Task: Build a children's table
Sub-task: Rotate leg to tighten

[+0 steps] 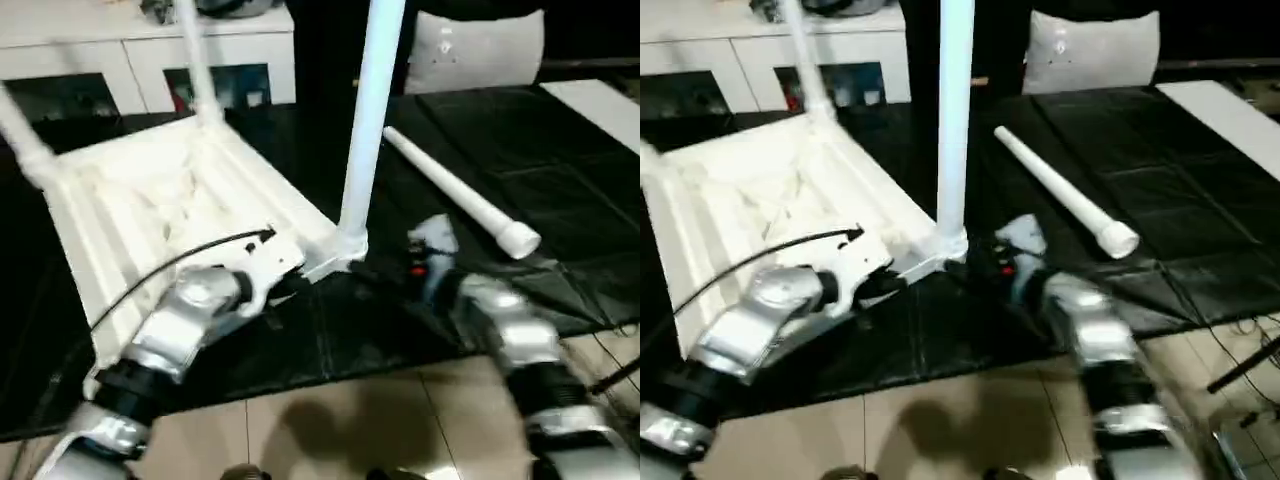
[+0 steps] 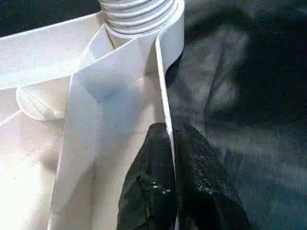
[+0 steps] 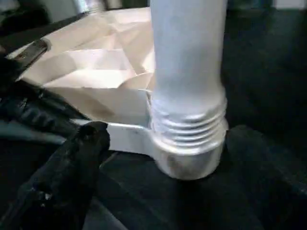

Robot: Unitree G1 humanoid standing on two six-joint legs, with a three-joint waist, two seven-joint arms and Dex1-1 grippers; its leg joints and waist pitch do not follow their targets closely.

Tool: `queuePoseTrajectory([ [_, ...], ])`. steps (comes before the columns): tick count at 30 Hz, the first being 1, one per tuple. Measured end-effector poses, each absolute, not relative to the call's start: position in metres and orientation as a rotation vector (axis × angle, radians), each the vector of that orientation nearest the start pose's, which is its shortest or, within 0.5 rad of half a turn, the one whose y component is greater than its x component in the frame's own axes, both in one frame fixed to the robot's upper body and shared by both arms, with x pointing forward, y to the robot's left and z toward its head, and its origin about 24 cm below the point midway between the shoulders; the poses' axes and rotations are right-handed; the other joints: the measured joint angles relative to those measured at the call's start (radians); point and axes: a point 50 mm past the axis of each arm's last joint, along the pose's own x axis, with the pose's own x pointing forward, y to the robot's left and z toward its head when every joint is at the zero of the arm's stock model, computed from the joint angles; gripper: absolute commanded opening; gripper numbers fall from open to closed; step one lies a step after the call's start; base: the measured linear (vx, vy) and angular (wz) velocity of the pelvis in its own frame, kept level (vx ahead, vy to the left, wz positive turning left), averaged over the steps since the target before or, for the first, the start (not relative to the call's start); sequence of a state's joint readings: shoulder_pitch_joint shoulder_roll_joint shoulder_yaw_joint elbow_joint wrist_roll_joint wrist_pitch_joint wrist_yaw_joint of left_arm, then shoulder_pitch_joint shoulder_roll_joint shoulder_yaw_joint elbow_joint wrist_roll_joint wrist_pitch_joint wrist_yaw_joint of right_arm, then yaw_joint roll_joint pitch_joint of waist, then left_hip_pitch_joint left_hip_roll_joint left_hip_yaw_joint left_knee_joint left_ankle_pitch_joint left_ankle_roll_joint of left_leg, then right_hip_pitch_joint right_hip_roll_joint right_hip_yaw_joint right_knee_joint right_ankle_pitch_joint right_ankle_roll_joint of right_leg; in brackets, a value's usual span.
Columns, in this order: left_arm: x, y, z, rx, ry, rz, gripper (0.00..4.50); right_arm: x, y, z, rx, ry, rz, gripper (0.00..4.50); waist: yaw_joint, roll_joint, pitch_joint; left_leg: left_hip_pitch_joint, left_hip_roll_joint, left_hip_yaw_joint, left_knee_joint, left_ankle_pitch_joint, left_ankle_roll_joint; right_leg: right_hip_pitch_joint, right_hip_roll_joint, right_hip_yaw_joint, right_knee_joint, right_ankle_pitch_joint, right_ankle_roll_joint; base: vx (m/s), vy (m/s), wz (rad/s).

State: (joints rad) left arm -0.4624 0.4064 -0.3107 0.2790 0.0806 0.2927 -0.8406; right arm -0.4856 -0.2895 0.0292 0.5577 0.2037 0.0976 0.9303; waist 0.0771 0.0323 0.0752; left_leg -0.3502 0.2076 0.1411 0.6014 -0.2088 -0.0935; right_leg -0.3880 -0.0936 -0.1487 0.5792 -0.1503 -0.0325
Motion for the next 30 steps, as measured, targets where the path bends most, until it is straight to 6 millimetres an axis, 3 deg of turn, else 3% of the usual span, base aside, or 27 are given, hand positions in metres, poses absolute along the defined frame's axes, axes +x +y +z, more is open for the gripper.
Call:
queuePoseTrajectory([
  [3,0.306,0.137,0.058,0.559,0.385,-1.061,0.00,0.319,-0.163,0.059,-0.051,0.207,0.987,4.43,0.016,0.004,-0.004,-0.002,0.002,0.003,-0.003,0.001,0.001,-0.004,0.001,0.001,0.004,-0.006,-0.002,0.077,0.000,0.00],
  [5,0.304,0.141,0.062,0.599,0.366,-1.128,0.00,0.317,-0.166,0.062,-0.090,0.213,1.049,4.43,0.025,0.003,-0.006,-0.009,0.000,0.005,0.000,0.004,0.005,-0.016,-0.001,0.006,0.018,-0.016,-0.005,0.080,0.000,0.01],
  [10,0.301,0.147,0.066,0.646,0.357,-1.249,0.00,0.316,-0.170,0.069,-0.160,0.228,1.130,4.43,0.047,0.004,-0.007,-0.020,0.000,0.008,0.004,0.002,0.008,-0.031,-0.001,0.009,0.029,-0.022,-0.013,0.011,0.000,0.00],
  [14,0.296,0.147,0.064,0.659,0.367,-1.349,0.00,0.314,-0.168,0.067,-0.206,0.254,1.204,4.43,0.065,0.004,-0.007,-0.017,0.000,0.012,0.006,0.003,0.007,-0.028,-0.001,0.012,0.033,-0.023,-0.013,0.000,0.000,0.00],
  [18,0.293,0.144,0.061,0.671,0.373,-1.410,0.00,0.310,-0.160,0.064,-0.205,0.273,1.273,4.43,0.068,0.004,-0.007,-0.001,0.001,0.014,0.005,0.000,-0.001,-0.018,0.000,0.017,0.033,-0.022,-0.009,-0.016,-0.002,-0.01],
  [21,0.292,0.142,0.059,0.678,0.377,-1.437,0.00,0.308,-0.156,0.061,-0.199,0.280,1.301,4.43,0.065,0.004,-0.007,0.002,0.000,0.015,0.004,0.001,-0.001,-0.013,0.001,0.025,0.033,-0.024,-0.004,0.000,0.000,0.00],
  [22,0.292,0.141,0.059,0.680,0.374,-1.446,0.00,0.308,-0.156,0.061,-0.197,0.284,1.308,4.17,0.065,0.004,-0.007,0.001,0.000,0.015,0.004,0.002,-0.003,-0.013,0.001,0.027,0.033,-0.024,-0.003,0.000,0.000,0.00],
  [30,0.292,0.140,0.059,0.680,0.364,-1.469,0.00,0.306,-0.152,0.057,-0.175,0.309,1.355,3.57,0.067,0.003,-0.007,0.000,0.000,0.018,0.004,0.002,-0.004,-0.014,0.001,0.029,0.033,-0.021,-0.008,0.000,0.000,0.00],
])
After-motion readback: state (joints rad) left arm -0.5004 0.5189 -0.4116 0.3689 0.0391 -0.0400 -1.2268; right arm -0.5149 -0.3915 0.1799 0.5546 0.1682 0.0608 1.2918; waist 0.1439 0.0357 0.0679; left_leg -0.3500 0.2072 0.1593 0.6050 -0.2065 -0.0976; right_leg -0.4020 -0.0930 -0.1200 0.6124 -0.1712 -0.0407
